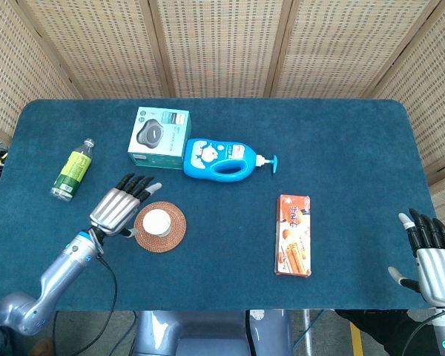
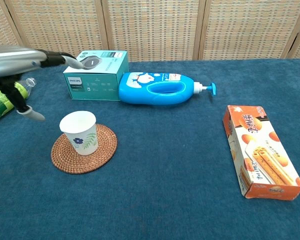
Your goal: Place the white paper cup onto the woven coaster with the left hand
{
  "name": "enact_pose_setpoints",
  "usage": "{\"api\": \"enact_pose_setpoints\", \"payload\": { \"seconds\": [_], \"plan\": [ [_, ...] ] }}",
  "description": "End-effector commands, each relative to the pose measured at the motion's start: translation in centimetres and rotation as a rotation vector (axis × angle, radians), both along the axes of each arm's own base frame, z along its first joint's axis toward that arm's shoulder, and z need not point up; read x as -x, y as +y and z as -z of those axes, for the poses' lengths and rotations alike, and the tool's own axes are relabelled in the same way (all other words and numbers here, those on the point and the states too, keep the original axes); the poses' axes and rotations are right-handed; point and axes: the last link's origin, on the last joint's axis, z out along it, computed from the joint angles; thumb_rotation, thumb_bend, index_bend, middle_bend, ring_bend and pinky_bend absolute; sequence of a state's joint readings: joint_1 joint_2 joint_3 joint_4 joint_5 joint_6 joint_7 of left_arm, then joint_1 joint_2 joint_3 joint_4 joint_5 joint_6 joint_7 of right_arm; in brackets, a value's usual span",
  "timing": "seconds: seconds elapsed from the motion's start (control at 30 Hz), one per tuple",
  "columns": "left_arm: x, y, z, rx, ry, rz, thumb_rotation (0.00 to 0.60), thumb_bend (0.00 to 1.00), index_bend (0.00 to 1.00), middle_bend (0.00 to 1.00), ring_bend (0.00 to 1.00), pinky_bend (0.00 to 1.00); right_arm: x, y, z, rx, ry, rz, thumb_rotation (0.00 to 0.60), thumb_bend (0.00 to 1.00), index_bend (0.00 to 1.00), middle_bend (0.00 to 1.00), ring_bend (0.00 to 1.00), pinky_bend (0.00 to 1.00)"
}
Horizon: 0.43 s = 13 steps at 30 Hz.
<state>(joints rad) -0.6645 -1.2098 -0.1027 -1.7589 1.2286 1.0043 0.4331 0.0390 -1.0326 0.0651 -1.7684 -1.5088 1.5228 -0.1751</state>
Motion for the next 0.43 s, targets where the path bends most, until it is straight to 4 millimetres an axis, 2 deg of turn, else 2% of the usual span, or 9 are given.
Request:
{"api": "enact_pose_setpoints", "payload": {
  "seconds": [0.03, 0.17, 0.23, 0.43],
  "plan": [
    [1.3, -2.4, -4.9, -0.144, -0.020, -0.040, 0.600, 0.00, 0.00, 0.00, 0.00, 0.00, -0.1, 0.1, -0.1, 0.002, -0.002, -0.002, 0.600, 0.00, 0.03, 0.00, 0.00, 0.00],
    [3.2, -4.8, -7.6, -0.283, -0.053, -0.101, 0.600, 0.00, 0.00, 0.00, 0.00, 0.00, -0.3, 0.2, -0.2, 0.008, -0.004, -0.011, 0.600, 0.00, 0.03, 0.00, 0.00, 0.00],
    [5.1, -6.7, -8.5, -0.380, -0.021, -0.134, 0.600, 0.00, 0.00, 0.00, 0.00, 0.00, -0.3, 0.3, -0.3, 0.012, -0.004, -0.015, 0.600, 0.00, 0.03, 0.00, 0.00, 0.00],
    [8.9, -10.8, -8.6, -0.418, -0.106, -0.264, 0.600, 0.00, 0.00, 0.00, 0.00, 0.00, -0.2, 0.3, -0.3, 0.013, -0.002, -0.013, 0.600, 0.00, 0.03, 0.00, 0.00, 0.00]
  ]
}}
